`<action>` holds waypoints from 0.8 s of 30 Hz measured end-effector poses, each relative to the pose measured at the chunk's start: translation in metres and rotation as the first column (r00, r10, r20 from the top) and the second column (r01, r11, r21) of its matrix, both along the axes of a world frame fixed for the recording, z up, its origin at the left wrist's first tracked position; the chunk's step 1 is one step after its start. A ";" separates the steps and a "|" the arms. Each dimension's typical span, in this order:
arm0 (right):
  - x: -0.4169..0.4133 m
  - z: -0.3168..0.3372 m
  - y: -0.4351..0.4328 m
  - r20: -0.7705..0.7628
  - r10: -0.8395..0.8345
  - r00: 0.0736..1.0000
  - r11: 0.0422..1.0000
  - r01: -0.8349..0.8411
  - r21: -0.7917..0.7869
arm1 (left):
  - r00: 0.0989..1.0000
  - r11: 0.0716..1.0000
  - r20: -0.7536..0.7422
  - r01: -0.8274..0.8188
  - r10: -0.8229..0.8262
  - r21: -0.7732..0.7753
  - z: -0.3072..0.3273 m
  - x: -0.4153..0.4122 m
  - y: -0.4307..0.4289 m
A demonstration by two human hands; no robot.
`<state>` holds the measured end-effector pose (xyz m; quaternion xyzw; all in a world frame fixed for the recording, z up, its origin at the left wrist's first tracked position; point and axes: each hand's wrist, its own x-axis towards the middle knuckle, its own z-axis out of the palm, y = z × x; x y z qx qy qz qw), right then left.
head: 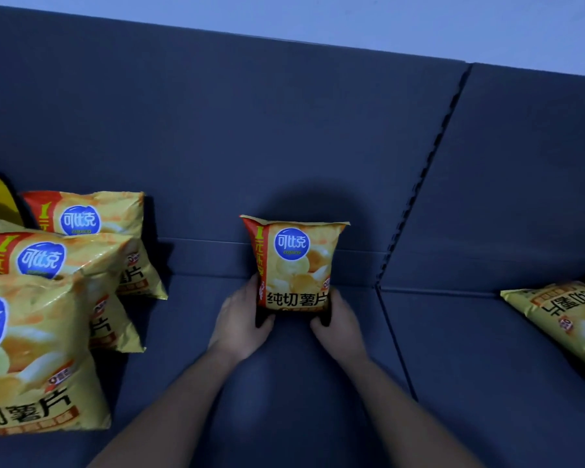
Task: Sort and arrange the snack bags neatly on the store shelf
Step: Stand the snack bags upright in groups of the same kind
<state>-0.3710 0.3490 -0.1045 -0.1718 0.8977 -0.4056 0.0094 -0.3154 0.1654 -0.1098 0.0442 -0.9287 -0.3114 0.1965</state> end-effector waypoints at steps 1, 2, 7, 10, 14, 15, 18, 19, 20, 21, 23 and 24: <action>0.001 0.000 0.001 -0.005 0.016 1.000 1.000 -0.016 -0.008 | 1.000 1.000 0.010 -0.015 0.015 -0.001 0.002 0.002 0.001; 0.001 0.001 0.001 -0.014 0.027 1.000 0.999 -0.027 -0.023 | 0.999 1.000 0.018 -0.031 0.031 -0.005 0.004 0.004 0.002; 0.004 0.000 0.007 -0.006 -0.009 1.000 1.000 0.009 -0.018 | 0.989 0.989 0.022 -0.146 0.145 0.031 0.003 0.017 0.005; 0.013 0.000 0.023 -0.001 0.010 1.000 0.999 -0.010 0.035 | 0.971 0.970 0.000 -0.239 0.239 0.050 0.001 0.034 0.003; 0.036 0.003 0.057 -0.027 0.063 0.998 0.989 -0.059 0.139 | 0.963 0.966 -0.079 -0.256 0.258 0.027 0.013 0.059 0.010; 0.044 0.004 0.066 -0.018 0.048 0.999 0.988 -0.045 0.150 | 0.971 0.975 -0.088 -0.219 0.221 0.032 0.018 0.063 0.016; 0.067 0.005 0.092 -0.011 -0.023 1.000 0.985 0.025 0.172 | 0.990 0.998 -0.125 -0.067 0.067 0.006 0.026 0.070 0.046; 0.074 0.006 0.099 -0.026 -0.043 0.999 0.981 0.047 0.188 | 0.992 1.000 -0.128 -0.010 0.012 0.014 0.026 0.070 0.058; 0.081 0.006 0.107 -0.036 -0.065 0.997 0.980 0.071 0.186 | 0.990 0.999 -0.134 0.051 -0.048 0.019 0.028 0.070 0.071; 0.087 0.007 0.114 -0.026 -0.085 0.996 0.983 0.088 0.160 | 0.983 0.994 -0.148 0.112 -0.108 0.017 0.029 0.070 0.085; 0.099 0.009 0.127 0.004 -0.117 0.993 0.988 0.116 0.099 | 0.963 0.975 -0.165 0.221 -0.215 0.020 0.034 0.071 0.114; 0.104 0.012 0.134 0.019 -0.142 0.990 0.987 0.140 0.084 | 0.951 0.963 -0.171 0.268 -0.259 0.032 0.037 0.071 0.129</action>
